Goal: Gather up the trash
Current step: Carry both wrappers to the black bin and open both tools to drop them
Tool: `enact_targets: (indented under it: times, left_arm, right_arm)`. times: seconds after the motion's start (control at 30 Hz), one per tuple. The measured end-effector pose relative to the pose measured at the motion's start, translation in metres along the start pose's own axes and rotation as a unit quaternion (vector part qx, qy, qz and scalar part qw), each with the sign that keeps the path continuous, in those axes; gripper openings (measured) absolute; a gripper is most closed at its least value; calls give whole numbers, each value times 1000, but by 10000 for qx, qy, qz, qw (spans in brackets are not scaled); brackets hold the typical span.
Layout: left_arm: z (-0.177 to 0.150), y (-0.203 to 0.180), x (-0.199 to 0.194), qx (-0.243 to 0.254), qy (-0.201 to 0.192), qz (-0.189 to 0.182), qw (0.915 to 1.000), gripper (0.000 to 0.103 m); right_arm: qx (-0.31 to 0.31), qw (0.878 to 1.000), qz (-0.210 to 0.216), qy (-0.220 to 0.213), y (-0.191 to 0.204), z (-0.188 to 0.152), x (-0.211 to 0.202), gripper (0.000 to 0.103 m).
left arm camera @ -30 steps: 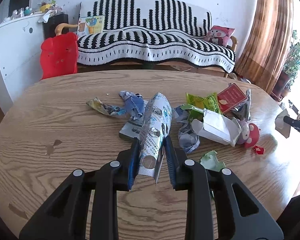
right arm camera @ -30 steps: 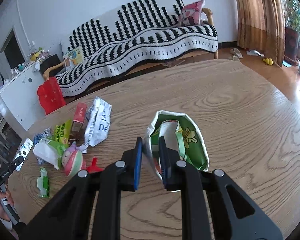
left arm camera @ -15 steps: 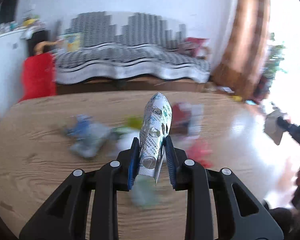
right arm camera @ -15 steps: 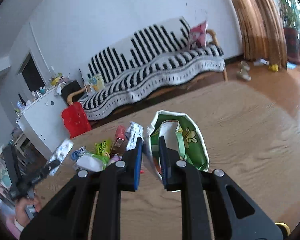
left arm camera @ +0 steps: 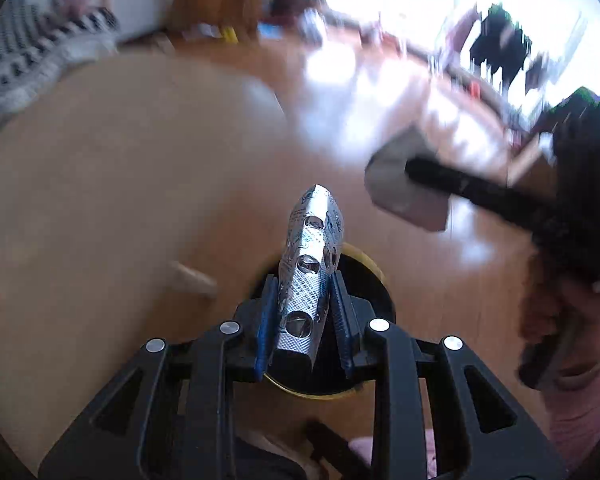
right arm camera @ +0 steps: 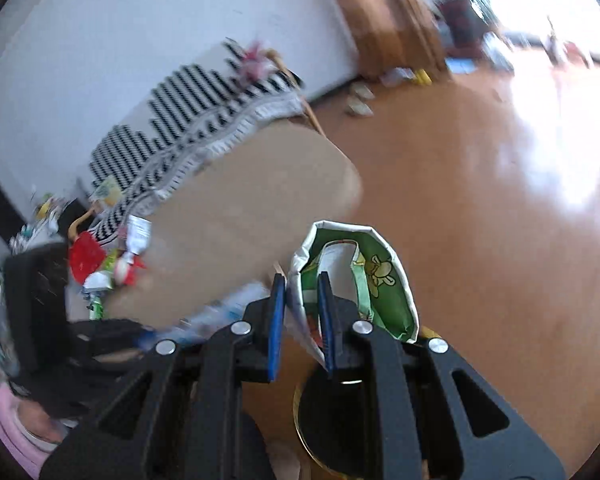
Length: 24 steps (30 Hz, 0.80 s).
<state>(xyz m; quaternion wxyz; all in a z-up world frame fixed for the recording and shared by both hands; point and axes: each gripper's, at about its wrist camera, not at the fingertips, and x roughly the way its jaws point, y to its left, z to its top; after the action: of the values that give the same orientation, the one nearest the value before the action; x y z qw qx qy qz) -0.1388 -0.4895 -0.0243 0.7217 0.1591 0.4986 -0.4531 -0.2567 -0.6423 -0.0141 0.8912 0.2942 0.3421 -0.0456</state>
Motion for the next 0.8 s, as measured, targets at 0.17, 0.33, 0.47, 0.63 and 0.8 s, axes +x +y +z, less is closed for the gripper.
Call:
enact_targets:
  times: [0.17,0.33,0.47,0.63,0.8]
  left_arm:
    - [-27,-4,72,-217,1021,-214,9943,25]
    - [-24,-1,80,-274,1041,-160,9941,25]
    - [-24,-4,84,-248,1072,-207,9937,25]
    - [-22,-6,80,-380,1074,-318,9930,89]
    - [-21,-3,59,-326,642,-71,9974,97]
  right_arm:
    - [953,9911,32,926,-61,-66,47,16]
    - [1310,9864,54,993,-76,-86,56,16]
    - [1357,9856,6,1007,-79,-84,55,16]
    - [1627,9827,39,880,-79,-75,60,56]
    - [1896,9807,-191,448,-91,-67,36,96]
